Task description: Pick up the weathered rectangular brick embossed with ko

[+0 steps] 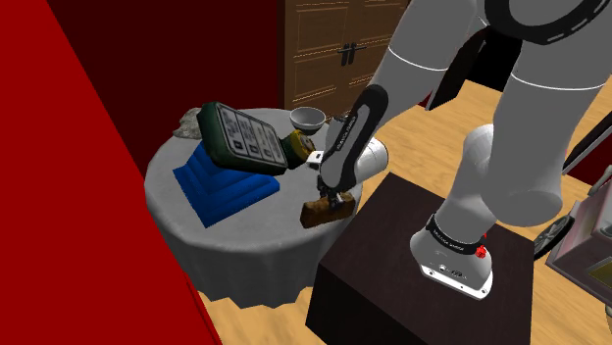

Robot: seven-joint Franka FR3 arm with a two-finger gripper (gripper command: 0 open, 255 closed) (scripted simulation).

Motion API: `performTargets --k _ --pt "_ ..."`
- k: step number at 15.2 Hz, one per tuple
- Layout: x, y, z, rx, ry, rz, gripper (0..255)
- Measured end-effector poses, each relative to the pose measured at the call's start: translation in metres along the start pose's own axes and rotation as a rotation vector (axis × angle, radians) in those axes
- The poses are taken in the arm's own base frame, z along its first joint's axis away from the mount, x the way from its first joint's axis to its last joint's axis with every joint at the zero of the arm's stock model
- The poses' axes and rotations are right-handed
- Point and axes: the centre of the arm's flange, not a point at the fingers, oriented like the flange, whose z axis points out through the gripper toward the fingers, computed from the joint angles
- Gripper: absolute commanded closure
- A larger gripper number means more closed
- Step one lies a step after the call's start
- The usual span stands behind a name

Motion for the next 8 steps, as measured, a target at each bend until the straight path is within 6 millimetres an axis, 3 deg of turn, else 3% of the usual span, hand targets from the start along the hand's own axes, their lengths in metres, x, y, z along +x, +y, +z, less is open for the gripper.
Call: performTargets --k 8 --pt "0.002 0.0 -0.041 0.001 0.001 0.0 255"
